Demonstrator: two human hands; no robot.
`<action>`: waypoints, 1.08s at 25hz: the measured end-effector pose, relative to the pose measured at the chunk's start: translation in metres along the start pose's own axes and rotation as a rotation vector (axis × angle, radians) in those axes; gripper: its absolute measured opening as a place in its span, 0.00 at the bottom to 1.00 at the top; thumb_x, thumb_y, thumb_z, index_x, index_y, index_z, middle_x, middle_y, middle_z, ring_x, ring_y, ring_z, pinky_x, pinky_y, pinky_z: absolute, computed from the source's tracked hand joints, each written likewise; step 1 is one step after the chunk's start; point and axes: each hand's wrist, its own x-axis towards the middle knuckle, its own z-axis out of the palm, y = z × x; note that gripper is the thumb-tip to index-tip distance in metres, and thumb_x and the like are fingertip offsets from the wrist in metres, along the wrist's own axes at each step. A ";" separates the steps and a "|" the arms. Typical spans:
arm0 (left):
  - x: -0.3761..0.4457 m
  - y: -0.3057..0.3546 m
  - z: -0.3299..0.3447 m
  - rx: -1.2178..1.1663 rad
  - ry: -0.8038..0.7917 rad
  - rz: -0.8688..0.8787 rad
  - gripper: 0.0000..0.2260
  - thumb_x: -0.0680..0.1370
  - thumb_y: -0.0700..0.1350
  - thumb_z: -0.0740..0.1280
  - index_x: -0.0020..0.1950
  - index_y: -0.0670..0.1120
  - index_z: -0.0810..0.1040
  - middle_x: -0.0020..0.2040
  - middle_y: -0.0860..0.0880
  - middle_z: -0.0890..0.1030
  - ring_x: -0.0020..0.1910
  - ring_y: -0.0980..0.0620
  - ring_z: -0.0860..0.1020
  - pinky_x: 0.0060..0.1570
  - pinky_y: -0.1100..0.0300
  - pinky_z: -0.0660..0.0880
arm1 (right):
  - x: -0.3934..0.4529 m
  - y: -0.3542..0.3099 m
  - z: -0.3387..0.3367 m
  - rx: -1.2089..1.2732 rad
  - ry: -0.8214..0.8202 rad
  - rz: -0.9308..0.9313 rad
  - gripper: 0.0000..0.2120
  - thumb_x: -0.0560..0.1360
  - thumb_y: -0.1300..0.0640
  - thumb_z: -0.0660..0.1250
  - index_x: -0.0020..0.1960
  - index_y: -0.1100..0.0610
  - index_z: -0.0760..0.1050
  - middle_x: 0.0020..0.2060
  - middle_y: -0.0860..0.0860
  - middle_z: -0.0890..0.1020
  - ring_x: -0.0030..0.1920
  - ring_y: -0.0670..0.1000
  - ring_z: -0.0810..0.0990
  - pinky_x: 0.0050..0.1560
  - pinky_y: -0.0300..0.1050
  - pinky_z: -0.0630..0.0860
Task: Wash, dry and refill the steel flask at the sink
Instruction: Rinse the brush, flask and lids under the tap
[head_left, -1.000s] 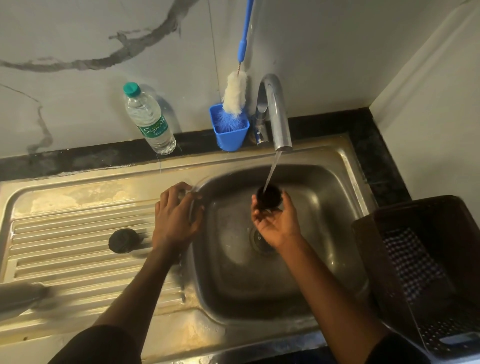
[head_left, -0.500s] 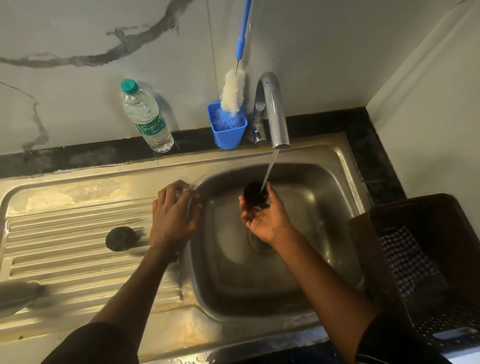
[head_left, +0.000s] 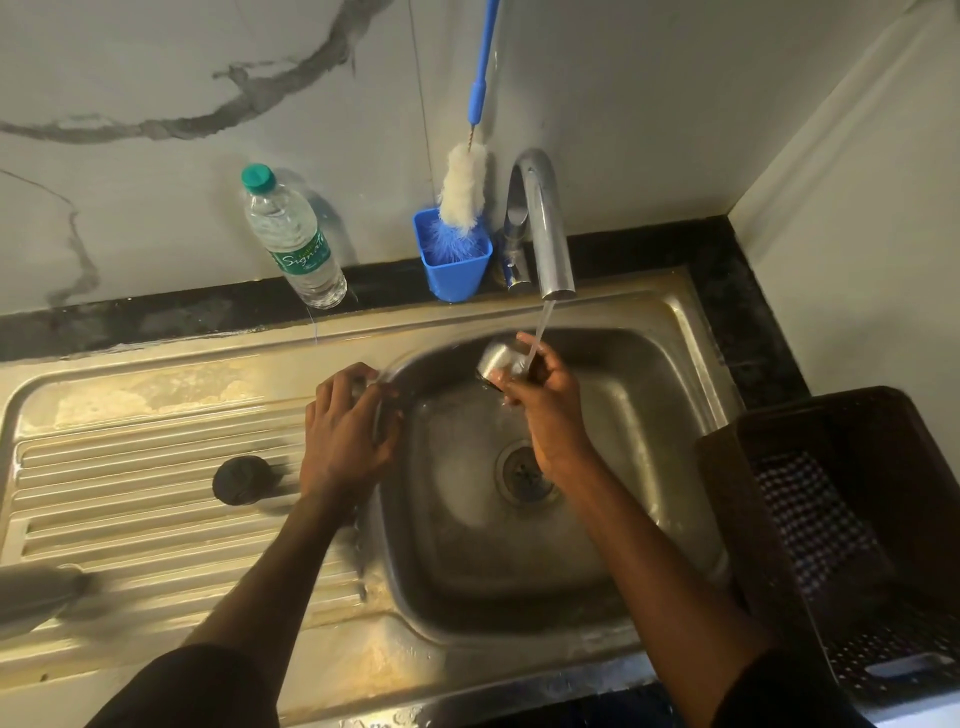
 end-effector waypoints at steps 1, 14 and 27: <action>0.000 0.000 0.000 -0.001 -0.001 -0.001 0.18 0.77 0.54 0.69 0.66 0.51 0.79 0.72 0.47 0.69 0.72 0.40 0.67 0.67 0.37 0.70 | -0.001 0.000 0.003 -0.084 -0.004 -0.004 0.31 0.69 0.65 0.80 0.70 0.53 0.76 0.59 0.54 0.85 0.54 0.48 0.84 0.49 0.43 0.82; 0.000 0.001 0.000 0.006 0.008 -0.007 0.19 0.77 0.54 0.67 0.66 0.50 0.80 0.71 0.47 0.70 0.71 0.40 0.67 0.67 0.37 0.71 | -0.018 -0.008 0.007 0.844 -0.119 0.608 0.25 0.80 0.44 0.67 0.67 0.62 0.76 0.55 0.64 0.84 0.51 0.60 0.86 0.46 0.47 0.83; 0.000 0.002 -0.001 -0.012 0.011 0.003 0.20 0.77 0.56 0.65 0.67 0.52 0.79 0.71 0.47 0.70 0.71 0.40 0.67 0.67 0.37 0.70 | -0.012 0.005 0.002 0.780 0.032 0.750 0.25 0.79 0.39 0.65 0.61 0.61 0.78 0.50 0.60 0.85 0.45 0.54 0.84 0.42 0.44 0.73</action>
